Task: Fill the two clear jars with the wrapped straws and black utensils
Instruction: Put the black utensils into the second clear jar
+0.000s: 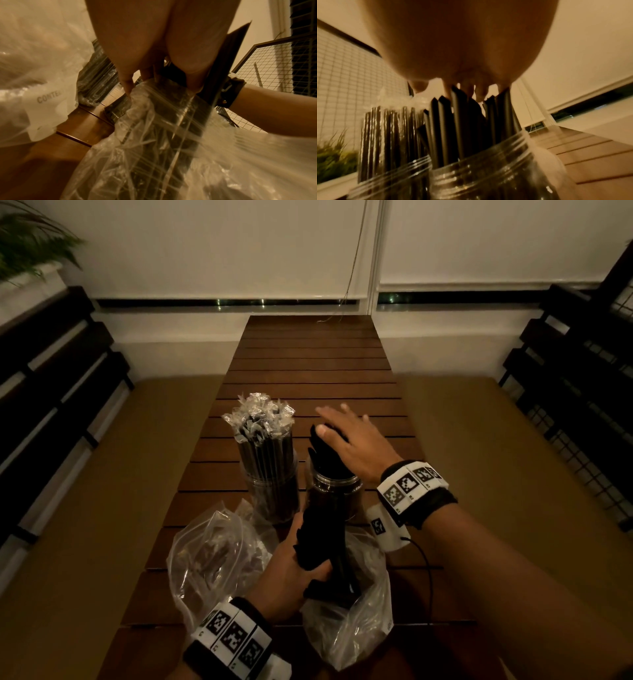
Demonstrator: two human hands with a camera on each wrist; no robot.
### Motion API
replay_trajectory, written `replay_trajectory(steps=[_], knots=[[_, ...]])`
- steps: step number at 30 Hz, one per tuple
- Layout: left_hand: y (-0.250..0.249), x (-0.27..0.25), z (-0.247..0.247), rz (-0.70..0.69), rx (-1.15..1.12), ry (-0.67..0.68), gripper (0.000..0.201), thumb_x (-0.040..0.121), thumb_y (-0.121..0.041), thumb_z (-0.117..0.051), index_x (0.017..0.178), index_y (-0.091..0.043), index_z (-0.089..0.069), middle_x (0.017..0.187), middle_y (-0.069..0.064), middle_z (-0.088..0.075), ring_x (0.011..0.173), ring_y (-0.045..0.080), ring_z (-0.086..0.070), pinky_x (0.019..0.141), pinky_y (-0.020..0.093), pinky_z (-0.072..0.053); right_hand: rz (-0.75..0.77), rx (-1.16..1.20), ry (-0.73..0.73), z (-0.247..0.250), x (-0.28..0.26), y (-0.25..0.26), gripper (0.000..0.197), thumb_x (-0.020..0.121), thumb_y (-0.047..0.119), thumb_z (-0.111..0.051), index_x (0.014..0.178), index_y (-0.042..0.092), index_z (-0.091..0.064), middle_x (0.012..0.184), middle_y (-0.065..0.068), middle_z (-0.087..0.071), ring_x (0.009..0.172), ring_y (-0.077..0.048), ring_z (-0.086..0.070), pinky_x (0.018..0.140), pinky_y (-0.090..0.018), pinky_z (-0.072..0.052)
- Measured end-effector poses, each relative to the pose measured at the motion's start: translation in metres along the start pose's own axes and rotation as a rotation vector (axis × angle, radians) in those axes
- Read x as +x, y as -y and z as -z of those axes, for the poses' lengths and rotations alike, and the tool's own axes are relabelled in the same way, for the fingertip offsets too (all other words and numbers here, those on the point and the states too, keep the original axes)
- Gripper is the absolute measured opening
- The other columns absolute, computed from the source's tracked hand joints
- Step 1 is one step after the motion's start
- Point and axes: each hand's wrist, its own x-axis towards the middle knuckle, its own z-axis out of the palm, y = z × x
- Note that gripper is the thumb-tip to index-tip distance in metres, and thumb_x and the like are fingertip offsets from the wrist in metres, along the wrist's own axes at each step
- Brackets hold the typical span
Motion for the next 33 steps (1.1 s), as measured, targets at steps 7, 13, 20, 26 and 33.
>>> replay_trajectory(steps=[7,13,20,26,33], knots=[[-0.008,-0.002,0.002,-0.076,0.073,0.061,0.043,0.077,-0.044,-0.062,0.112,-0.033,-0.040,0.092,-0.030,-0.059,0.084,-0.005,-0.060,0.077,0.022,-0.046,-0.118,0.286,0.102,0.007,-0.113,-0.001,0.099,0.075,0.055,-0.077,0.155,0.041,-0.020,0.162,0.017,-0.023,0.145,0.000,-0.023,0.119,-0.034,-0.023],[-0.022,-0.006,-0.006,-0.096,0.113,0.033,0.053,0.078,-0.047,-0.063,0.121,-0.025,-0.043,0.109,-0.011,-0.059,0.100,0.004,-0.062,0.087,0.029,-0.052,-0.155,0.220,0.311,-0.064,-0.156,-0.013,0.150,0.052,0.057,-0.090,0.145,0.054,0.027,0.167,0.015,0.002,0.153,-0.008,-0.009,0.123,-0.040,-0.026],[-0.015,-0.010,-0.008,-0.026,-0.039,0.035,0.058,0.079,-0.026,-0.073,0.130,-0.025,-0.045,0.125,0.004,-0.060,0.120,0.023,-0.060,0.105,0.055,-0.047,-0.087,0.403,0.122,-0.082,-0.141,-0.012,0.132,0.069,0.038,-0.086,0.149,0.053,0.017,0.138,0.007,-0.058,0.120,-0.010,-0.061,0.099,-0.039,-0.054],[-0.019,-0.009,-0.004,-0.065,0.011,-0.001,0.058,0.083,-0.051,-0.065,0.132,-0.044,-0.034,0.126,-0.014,-0.058,0.113,0.002,-0.063,0.096,0.036,-0.056,-0.108,0.599,0.023,-0.075,-0.143,-0.015,0.092,0.066,0.030,-0.091,0.138,0.054,-0.038,0.127,0.019,-0.063,0.117,0.003,-0.060,0.098,-0.027,-0.054],[-0.020,-0.010,-0.011,-0.053,0.098,0.128,0.088,0.076,-0.083,-0.042,0.150,-0.043,-0.018,0.149,-0.016,-0.041,0.135,-0.006,-0.041,0.113,0.033,-0.041,-0.085,0.624,-0.015,-0.074,-0.142,-0.001,0.059,0.071,0.027,-0.084,0.120,0.037,-0.054,0.110,0.009,-0.070,0.100,-0.008,-0.068,0.087,-0.041,-0.059]])
